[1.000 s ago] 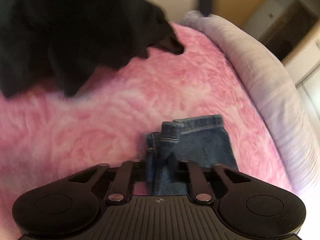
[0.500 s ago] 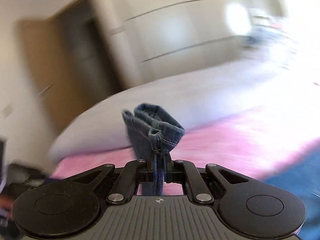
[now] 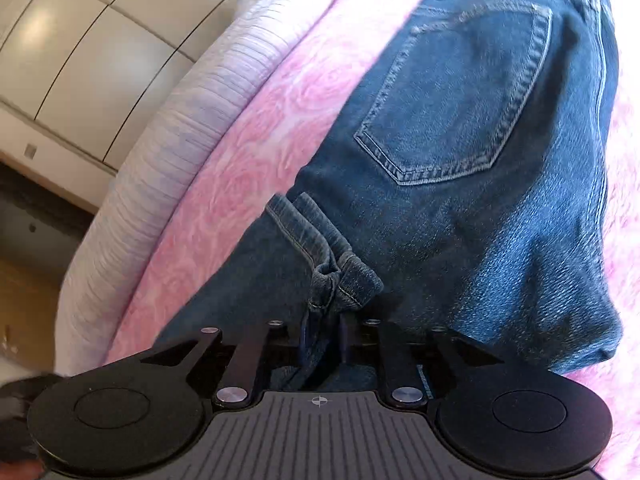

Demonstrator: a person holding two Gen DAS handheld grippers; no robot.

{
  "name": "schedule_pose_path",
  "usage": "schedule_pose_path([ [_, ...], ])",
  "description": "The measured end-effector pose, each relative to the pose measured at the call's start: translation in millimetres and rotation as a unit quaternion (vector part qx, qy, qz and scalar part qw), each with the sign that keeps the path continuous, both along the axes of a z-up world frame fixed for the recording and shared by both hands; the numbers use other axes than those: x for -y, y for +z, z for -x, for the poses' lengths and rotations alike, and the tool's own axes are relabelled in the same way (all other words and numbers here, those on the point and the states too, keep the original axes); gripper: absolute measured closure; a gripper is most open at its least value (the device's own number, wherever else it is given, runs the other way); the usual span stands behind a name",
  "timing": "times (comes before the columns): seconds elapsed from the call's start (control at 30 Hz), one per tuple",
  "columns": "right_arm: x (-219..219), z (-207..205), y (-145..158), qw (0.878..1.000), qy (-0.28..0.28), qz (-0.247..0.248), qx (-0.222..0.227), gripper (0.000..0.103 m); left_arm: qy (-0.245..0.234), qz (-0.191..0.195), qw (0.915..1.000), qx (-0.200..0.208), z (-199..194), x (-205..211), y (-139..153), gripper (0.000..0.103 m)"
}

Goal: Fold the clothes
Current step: 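Fold the held hem edge over onto the back pocket with the right gripper, then open the right gripper and release the folded jeans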

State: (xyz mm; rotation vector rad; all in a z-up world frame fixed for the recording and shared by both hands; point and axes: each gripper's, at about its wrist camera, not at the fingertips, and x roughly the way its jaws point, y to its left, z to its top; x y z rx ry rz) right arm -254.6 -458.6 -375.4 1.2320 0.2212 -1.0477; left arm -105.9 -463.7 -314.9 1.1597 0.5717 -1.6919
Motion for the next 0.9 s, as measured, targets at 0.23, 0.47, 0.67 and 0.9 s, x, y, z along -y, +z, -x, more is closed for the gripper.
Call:
schedule_pose_path([
  [0.23, 13, 2, -3, 0.999, 0.034, -0.005, -0.041, 0.092, 0.006, -0.053, 0.9984, 0.018, -3, 22, -55, 0.06],
  [0.47, -13, 10, 27, 0.995, 0.062, 0.015, -0.081, 0.08, -0.004, -0.041, 0.9991, -0.007, -11, 12, -30, 0.065],
  [0.67, -43, -24, 50, 0.979, 0.147, 0.09, -0.11, 0.078, -0.039, -0.054, 0.9973, -0.03, -10, -30, -30, 0.064],
  [0.9, -29, -81, 13, 0.957, 0.235, 0.075, -0.152, 0.077, -0.039, -0.051, 0.9977, -0.02, -9, -44, -48, 0.064],
])
